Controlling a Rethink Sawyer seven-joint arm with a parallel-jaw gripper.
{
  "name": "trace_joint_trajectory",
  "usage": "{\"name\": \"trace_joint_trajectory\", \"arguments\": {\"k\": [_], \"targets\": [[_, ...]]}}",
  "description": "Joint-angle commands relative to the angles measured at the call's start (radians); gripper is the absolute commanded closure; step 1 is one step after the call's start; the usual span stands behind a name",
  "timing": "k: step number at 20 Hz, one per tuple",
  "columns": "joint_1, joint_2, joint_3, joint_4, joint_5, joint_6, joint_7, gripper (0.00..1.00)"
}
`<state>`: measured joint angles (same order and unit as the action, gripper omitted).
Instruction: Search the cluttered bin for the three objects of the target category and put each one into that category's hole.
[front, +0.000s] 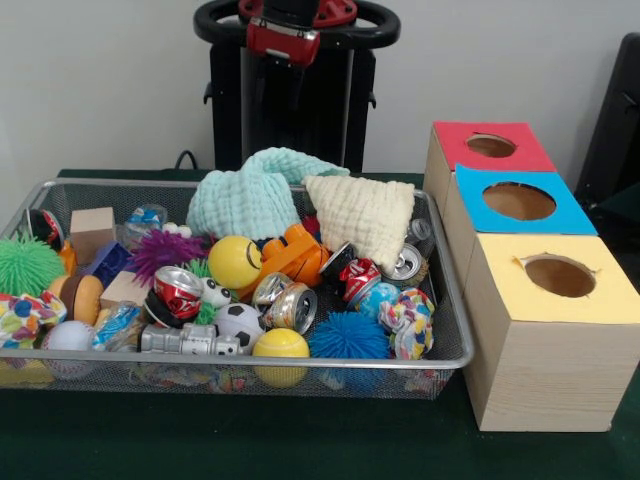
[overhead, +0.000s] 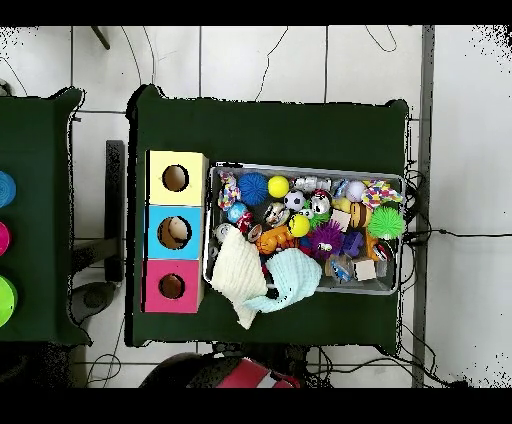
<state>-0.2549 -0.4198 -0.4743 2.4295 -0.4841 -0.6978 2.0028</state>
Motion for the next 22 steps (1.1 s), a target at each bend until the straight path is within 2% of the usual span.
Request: {"name": "trace_joint_trajectory", "arguments": {"k": [1, 5, 11, 15, 22], "targets": [[-0.011, -0.003, 0.009, -0.03, 0.037, 0.036, 0.146, 0.0], [-0.033, -0.086, 0.037, -0.046, 0.026, 0.124, 0.131, 0.0], [-0.031, -0.156, 0.059, -0.082, 0.048, 0.234, 0.107, 0.0], [-0.02, -0.146, 0.071, -0.13, 0.07, 0.269, 0.104, 0.0], [-0.045, -0.128, 0.11, -0.206, 0.059, 0.294, 0.101, 0.0]]}}
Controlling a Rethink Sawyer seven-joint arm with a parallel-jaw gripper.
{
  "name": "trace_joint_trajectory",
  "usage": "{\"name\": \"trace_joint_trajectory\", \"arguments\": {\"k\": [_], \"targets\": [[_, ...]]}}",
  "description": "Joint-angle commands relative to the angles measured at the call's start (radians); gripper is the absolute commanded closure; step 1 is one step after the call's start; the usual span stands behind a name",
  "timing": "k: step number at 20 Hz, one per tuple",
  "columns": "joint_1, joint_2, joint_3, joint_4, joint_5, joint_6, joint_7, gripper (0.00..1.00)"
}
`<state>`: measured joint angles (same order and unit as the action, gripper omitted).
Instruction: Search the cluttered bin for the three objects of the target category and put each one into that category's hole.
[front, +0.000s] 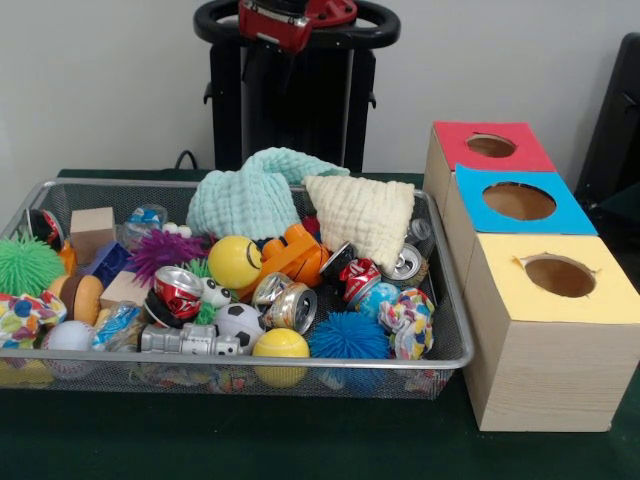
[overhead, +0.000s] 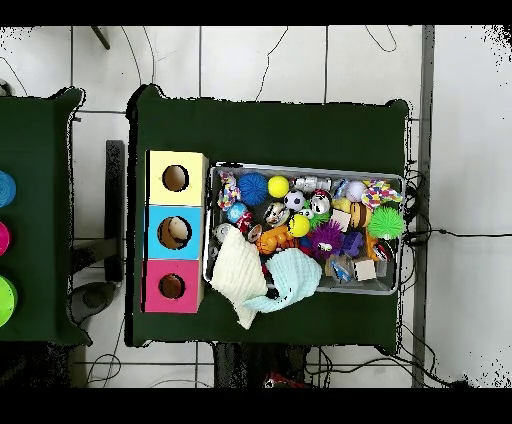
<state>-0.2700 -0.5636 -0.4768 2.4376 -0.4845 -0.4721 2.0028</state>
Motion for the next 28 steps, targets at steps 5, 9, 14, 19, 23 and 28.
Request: {"name": "trace_joint_trajectory", "arguments": {"k": [5, 9, 14, 19, 23, 28], "targets": [[0.008, 0.084, 0.095, -0.266, 0.104, 0.023, 0.101, 0.0], [0.007, 0.09, 0.112, -0.285, 0.101, -0.007, 0.109, 0.0], [0.014, 0.061, 0.122, -0.294, 0.115, 0.007, 0.121, 0.0], [-0.007, 0.002, 0.144, -0.306, 0.125, 0.056, 0.134, 0.0], [-0.035, -0.034, 0.168, -0.32, 0.118, 0.084, 0.134, 0.0], [-0.039, -0.064, 0.177, -0.353, 0.145, 0.15, 0.117, 0.0]]}}
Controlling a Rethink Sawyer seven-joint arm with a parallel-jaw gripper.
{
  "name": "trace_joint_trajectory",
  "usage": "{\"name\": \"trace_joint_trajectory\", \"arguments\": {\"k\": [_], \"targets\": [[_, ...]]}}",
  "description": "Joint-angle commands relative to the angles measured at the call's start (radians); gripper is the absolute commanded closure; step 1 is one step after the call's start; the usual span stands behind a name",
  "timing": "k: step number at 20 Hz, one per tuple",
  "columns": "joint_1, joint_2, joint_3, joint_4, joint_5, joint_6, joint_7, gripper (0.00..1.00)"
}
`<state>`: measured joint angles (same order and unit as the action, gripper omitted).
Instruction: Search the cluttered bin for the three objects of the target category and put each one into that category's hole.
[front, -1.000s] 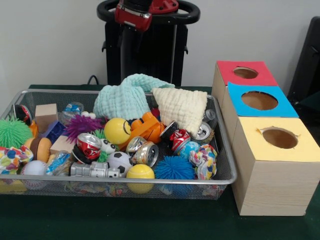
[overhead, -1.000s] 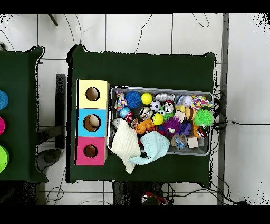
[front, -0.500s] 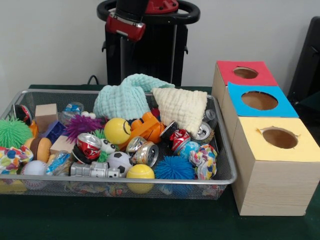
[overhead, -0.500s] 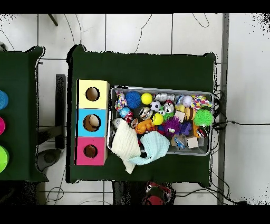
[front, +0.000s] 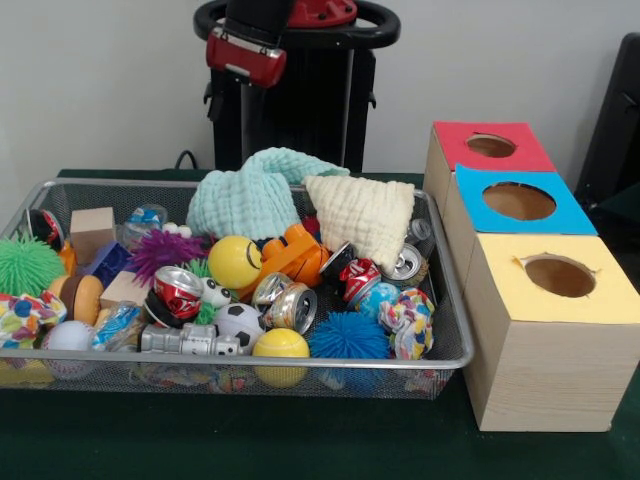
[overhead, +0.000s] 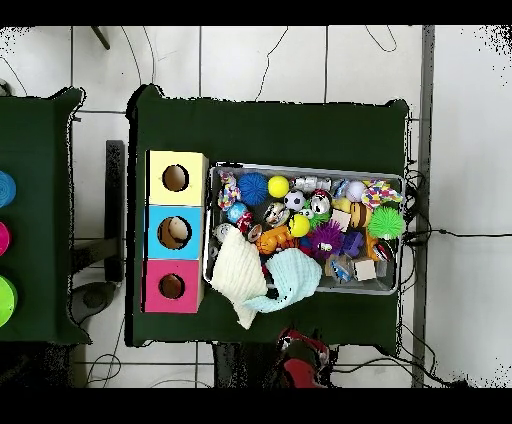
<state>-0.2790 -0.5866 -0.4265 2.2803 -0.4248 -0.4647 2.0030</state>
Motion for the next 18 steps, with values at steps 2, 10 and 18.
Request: {"name": "trace_joint_trajectory", "arguments": {"k": [2, 10, 18], "targets": [[-0.038, -0.059, 0.141, -0.209, 0.084, 0.195, 0.103, 0.0], [0.006, -0.054, 0.125, -0.285, 0.147, 0.32, 0.089, 0.0], [0.022, -0.045, 0.119, -0.349, 0.156, 0.394, 0.072, 0.0]]}}
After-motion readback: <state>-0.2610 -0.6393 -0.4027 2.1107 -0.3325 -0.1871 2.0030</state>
